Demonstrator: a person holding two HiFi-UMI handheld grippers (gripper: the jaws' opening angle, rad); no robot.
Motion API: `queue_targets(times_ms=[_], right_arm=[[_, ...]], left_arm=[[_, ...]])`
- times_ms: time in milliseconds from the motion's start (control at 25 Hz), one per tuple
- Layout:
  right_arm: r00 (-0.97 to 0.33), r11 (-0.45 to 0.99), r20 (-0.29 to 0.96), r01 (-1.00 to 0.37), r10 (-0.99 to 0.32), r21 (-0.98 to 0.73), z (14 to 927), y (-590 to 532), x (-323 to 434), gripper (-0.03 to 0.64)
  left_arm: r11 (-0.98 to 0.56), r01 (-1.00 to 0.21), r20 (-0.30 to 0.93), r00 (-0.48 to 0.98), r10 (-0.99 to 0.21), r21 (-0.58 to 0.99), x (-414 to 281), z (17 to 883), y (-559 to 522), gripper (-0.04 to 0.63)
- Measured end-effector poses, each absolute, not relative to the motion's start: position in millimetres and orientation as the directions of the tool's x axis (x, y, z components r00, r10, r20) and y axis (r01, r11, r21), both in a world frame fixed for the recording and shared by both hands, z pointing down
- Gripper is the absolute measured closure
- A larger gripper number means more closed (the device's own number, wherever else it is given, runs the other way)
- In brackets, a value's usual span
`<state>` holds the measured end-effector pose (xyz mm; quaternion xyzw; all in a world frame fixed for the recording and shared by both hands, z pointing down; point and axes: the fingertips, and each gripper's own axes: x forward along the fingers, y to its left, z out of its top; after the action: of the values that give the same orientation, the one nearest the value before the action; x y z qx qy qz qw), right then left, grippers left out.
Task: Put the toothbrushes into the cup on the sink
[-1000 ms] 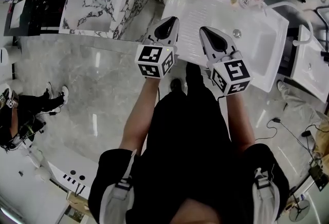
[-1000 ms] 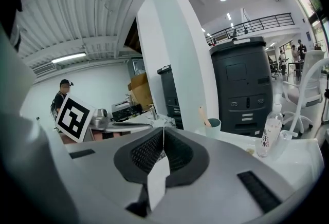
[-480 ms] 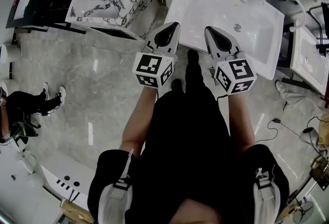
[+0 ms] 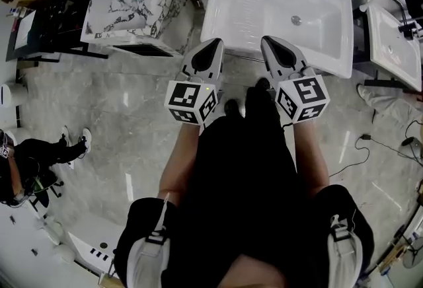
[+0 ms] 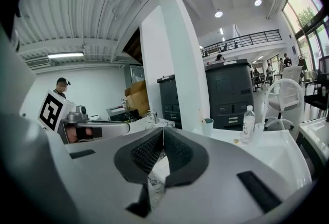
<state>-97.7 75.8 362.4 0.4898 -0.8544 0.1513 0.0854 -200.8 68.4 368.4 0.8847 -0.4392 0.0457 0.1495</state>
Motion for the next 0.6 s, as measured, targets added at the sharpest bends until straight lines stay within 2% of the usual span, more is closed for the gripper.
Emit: queue_targets(times_ms=[600], right_arm=[[-0.486, 0.47, 0.271, -0.874, -0.831, -0.127, 344, 101, -78, 0.586]], left_arm=[[-0.579, -0.785, 0.173, 0.615, -0.769, 0.218, -189, 348, 90, 0.581]])
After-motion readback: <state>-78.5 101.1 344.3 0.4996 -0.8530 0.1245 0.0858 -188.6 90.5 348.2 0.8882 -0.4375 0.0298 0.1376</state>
